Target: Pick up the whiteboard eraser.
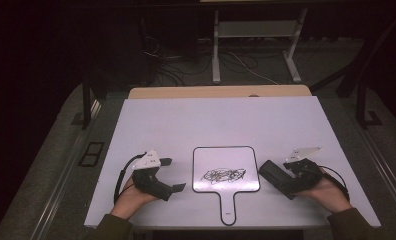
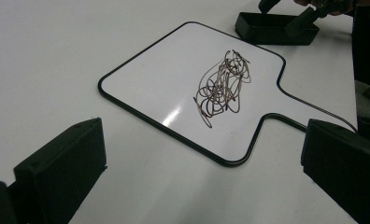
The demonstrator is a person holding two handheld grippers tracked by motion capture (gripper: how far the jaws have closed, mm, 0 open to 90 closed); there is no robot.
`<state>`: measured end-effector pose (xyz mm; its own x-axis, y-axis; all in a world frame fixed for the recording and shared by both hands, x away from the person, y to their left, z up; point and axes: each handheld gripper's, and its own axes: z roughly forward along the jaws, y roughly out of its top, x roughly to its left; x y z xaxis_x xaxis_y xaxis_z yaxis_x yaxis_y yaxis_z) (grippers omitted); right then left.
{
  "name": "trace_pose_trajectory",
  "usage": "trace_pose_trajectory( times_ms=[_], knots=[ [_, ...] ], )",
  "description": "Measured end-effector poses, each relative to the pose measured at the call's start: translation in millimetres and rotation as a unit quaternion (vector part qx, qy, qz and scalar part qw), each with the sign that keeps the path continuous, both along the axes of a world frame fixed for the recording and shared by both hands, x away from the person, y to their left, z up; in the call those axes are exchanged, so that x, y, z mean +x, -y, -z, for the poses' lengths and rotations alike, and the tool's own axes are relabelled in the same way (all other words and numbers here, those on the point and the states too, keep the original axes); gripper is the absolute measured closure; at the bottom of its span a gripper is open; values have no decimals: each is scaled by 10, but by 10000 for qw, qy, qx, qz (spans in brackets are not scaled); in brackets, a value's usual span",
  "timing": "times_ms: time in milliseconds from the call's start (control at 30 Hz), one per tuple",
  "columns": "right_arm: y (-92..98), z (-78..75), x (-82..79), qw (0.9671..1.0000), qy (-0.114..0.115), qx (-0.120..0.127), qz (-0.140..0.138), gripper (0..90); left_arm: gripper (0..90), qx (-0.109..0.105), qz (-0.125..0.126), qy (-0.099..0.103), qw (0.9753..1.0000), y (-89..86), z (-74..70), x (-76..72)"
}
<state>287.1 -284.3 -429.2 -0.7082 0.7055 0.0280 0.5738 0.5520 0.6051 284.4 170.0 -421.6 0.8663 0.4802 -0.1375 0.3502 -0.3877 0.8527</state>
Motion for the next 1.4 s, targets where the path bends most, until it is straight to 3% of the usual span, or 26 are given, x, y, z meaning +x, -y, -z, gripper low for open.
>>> trace_pose_trajectory(
  times_ms=[633, 1100, 1400],
  knots=[
    [-48, 59, -17, 9996, -109, -252, -56, 354, 0, -16, 8, -25, 10000, 1, 4, 2],
    [-69, 48, -26, 9994, -164, -290, 19, 381, 0, -17, 13, -30, 10000, 0, 3, 2],
    [-92, 30, -33, 9989, -112, -452, -26, 385, 0, -33, 20, -29, 10000, -3, 1, 0]
  ],
)
